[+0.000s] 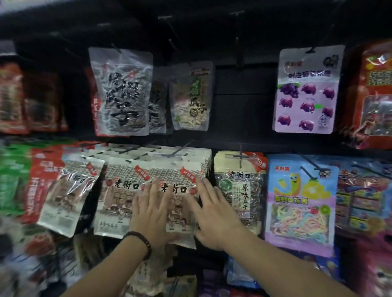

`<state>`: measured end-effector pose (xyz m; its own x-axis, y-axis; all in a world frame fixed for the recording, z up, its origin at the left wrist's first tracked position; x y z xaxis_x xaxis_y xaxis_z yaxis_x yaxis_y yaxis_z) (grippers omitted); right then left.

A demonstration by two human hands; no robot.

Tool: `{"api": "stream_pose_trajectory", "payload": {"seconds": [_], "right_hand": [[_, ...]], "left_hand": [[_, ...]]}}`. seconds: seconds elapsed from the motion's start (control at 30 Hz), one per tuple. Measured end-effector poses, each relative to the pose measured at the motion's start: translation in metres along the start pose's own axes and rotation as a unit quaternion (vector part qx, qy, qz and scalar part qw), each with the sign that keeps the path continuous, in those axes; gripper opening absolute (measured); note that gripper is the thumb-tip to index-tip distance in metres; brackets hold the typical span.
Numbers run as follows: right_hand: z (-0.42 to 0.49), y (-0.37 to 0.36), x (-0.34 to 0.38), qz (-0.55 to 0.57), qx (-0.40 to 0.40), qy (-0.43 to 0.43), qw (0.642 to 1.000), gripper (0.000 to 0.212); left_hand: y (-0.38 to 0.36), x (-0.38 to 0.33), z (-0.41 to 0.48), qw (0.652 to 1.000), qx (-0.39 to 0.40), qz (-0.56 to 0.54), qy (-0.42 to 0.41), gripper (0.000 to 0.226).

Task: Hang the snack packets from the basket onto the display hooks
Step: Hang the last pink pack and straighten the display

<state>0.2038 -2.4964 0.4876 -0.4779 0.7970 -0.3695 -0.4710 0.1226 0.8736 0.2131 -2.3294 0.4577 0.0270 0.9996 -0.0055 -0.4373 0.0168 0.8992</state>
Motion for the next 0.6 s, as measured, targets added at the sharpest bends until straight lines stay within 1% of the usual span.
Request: {"api": "stream_pose_trajectory", "payload": {"seconds": [0.07,0.17,0.27,0.47,0.6], "right_hand": [[0.013,-0.005,0.003,-0.018,-0.004,-0.007,1.0,0.098],[0.029,-0.014,0.0,-0.02,0.005,-0.029,0.999,0.102],[0.042,-0.021,-0.009,-0.015,0.012,-0.048,0.999,0.092],[0.068,-0.014,-0.022,0.018,0.026,-0.074,0.997,0.076],[0.075,-0.007,-0.021,0.024,0.047,-0.076,0.996,0.073]], "left_hand": [[-0.001,0.006,0.008,1.0,0.024,-0.006,-0.006,0.152],[-0.004,0.008,0.02,0.999,0.04,-0.015,-0.014,0.154],[-0.008,0.009,0.037,0.999,0.04,-0.008,-0.017,0.153],[-0.008,0.012,0.069,0.996,0.082,0.009,-0.031,0.164],[-0.001,0.012,0.072,0.994,0.098,0.029,-0.031,0.166]]}}
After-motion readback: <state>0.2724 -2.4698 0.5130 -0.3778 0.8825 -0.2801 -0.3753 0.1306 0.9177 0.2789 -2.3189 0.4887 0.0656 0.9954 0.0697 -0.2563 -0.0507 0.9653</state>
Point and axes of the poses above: each hand's wrist, its own z-axis towards the middle knuckle, its own y-axis out of the back of the hand, x = y × z, the point moved 7 cm from there along z, towards the middle knuckle, and after that the axes turned 4 degrees about -z, right-handed, at the moved point
